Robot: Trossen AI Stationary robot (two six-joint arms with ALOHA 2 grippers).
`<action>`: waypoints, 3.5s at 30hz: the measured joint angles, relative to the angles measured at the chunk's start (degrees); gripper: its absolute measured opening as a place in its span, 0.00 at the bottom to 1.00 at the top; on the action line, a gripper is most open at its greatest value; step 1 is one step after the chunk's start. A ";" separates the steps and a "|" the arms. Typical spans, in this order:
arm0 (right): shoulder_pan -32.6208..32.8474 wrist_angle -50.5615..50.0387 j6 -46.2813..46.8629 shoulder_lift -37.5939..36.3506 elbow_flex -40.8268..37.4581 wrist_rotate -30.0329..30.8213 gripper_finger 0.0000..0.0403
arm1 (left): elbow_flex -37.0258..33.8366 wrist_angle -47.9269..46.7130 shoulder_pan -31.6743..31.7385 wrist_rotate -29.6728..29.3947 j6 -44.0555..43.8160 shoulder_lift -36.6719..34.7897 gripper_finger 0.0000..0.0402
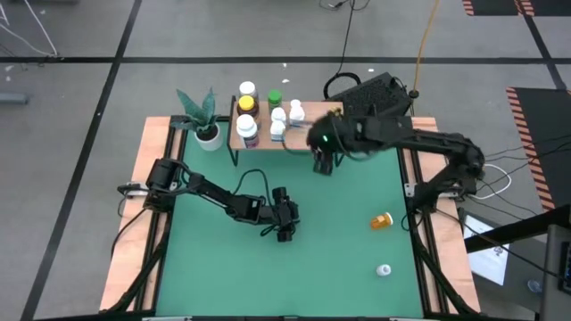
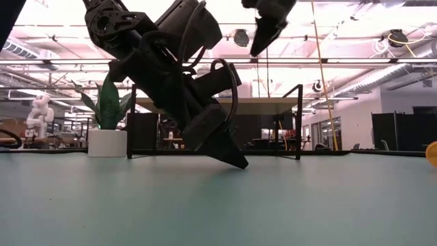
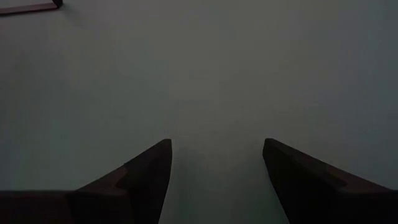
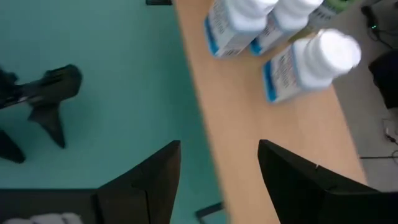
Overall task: Pick and place medicine bottles onto shelf by color
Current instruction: Put the transparent pill bottle on the shelf
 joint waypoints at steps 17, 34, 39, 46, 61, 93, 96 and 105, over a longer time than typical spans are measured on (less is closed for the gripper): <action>9.85 22.38 16.79 -26.34 -40.47 0.19 0.52 | -0.02 2.68 -0.07 0.70 -0.07 0.00 0.64; 9.87 53.78 24.44 -32.00 -58.80 -16.14 0.52 | -0.02 3.01 0.06 0.38 -0.04 0.00 0.64; 9.87 72.29 26.59 -32.00 -66.57 -21.35 0.52 | -0.02 2.99 0.08 0.37 -0.07 0.00 0.64; 13.62 75.36 31.22 -31.94 -67.78 -19.13 0.52 | -0.02 3.05 0.16 0.37 -0.06 0.00 0.64; 30.97 55.68 32.40 -28.31 -58.05 5.88 0.46 | -0.02 4.56 1.75 0.34 -0.42 0.00 0.64; 44.40 1.29 65.51 -10.19 -36.09 5.78 0.45 | -0.07 10.52 -0.09 0.28 -2.86 0.00 0.64; 44.53 -1.60 67.53 -10.19 -36.09 4.70 0.45 | -0.07 10.50 -0.34 0.29 -2.29 0.02 0.64; 47.00 -9.52 77.46 -10.19 -36.10 -3.28 0.45 | -0.07 11.85 -3.14 0.33 2.80 0.02 0.63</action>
